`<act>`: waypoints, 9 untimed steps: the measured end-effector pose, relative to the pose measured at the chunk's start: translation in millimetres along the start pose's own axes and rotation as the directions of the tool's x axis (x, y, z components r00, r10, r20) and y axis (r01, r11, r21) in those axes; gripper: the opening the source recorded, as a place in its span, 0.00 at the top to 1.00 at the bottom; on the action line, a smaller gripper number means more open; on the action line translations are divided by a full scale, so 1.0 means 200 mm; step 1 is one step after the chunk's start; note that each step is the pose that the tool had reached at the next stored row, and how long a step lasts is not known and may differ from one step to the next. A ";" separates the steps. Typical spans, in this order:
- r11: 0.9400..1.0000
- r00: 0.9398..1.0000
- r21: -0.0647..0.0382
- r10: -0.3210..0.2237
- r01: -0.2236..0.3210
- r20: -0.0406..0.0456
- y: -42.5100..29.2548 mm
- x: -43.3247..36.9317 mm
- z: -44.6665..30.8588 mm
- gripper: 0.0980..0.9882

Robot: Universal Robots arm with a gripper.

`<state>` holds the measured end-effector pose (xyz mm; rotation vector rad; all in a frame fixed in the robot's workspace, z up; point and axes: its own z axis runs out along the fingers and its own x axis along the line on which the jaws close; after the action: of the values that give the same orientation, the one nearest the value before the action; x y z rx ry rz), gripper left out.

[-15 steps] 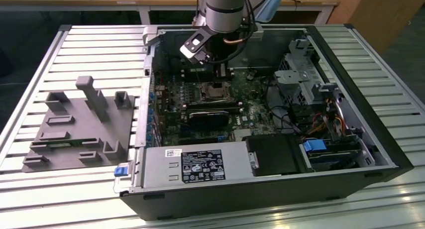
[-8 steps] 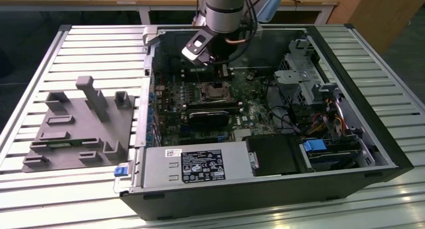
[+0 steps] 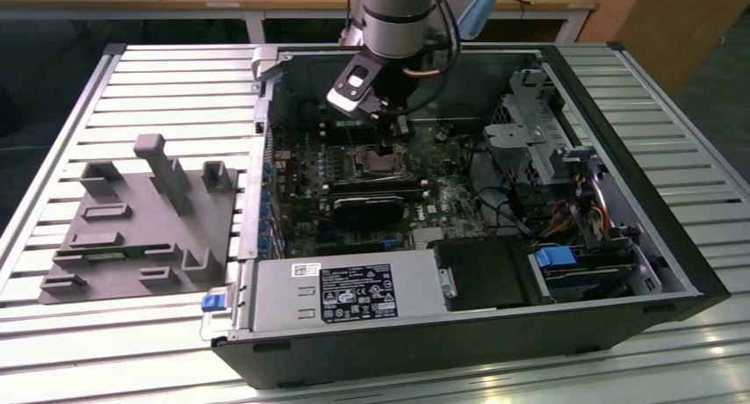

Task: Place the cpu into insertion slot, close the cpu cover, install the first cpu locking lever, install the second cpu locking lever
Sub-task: 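Close the cpu cover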

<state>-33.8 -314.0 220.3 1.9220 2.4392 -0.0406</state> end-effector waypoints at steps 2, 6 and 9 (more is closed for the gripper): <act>0.999 0.999 -0.002 -0.036 0.036 0.000 0.000 0.000 0.000 1.00; 0.994 0.994 -0.005 -0.109 0.109 0.000 0.000 0.000 0.000 1.00; 0.987 0.987 -0.007 -0.163 0.163 0.001 0.000 0.000 0.000 1.00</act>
<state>-33.8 -314.0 220.3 1.7153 2.5862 -0.0361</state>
